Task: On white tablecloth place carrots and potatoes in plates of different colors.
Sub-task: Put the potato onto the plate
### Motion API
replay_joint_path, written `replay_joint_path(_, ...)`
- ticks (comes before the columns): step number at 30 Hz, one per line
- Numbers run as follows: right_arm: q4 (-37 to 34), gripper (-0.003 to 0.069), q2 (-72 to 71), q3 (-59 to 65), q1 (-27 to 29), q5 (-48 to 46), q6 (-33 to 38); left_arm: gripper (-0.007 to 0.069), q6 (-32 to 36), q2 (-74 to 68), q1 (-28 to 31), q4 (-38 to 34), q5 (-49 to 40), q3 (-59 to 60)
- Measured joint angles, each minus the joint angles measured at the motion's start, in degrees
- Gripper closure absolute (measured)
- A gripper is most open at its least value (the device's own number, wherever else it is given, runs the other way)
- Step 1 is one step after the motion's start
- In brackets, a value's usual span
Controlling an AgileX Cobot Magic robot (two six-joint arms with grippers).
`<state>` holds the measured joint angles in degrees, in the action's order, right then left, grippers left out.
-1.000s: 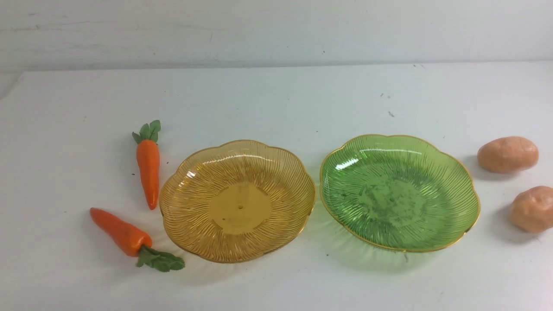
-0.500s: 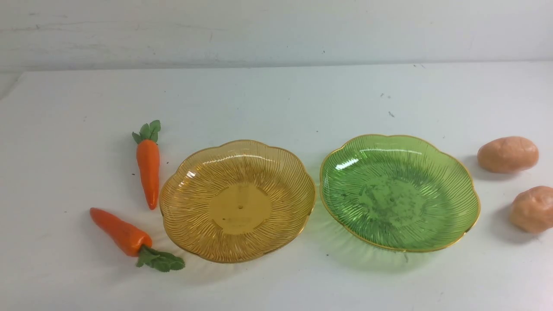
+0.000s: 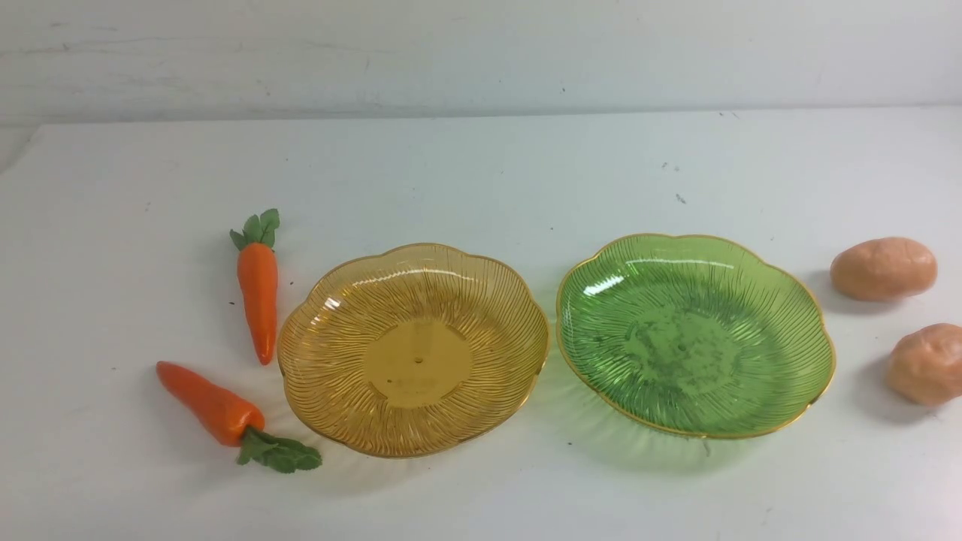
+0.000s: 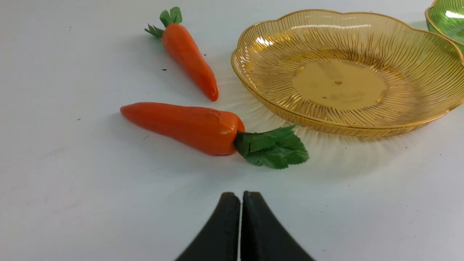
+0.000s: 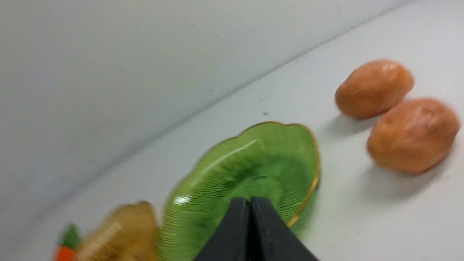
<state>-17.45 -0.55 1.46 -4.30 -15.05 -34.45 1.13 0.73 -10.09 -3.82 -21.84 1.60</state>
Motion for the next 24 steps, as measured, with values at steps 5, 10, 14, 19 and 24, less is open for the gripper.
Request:
replay_joint_path(5, -6.18, 0.0674, 0.0, 0.0, 0.0, 0.62, -3.57, 0.0628, 0.0, 0.0, 0.0, 0.0, 0.0, 0.0)
replay_joint_path(10, -3.78, 0.0674, 0.0, 0.06, 0.0, 3.81, -2.78, 0.0628, 0.0, 0.0, 0.0, 0.0, 0.0, 0.0)
replay_joint_path(14, 1.26, 0.0674, 0.0, 0.1, 0.0, 7.37, -1.35, 0.0628, 0.0, 0.0, 0.0, 0.0, 0.0, 0.0)
replay_joint_path(19, 2.44, 0.0674, 0.0, -0.17, 0.0, 17.07, -2.8, 0.0628, 0.0, 0.0, 0.0, 0.0, 0.0, 0.0)
replay_joint_path(24, 10.31, 0.0674, 1.25, -13.12, -0.19, 13.84, 2.29, 0.0628, 0.02, 0.0, 0.0, 0.0, 0.0, 0.0)
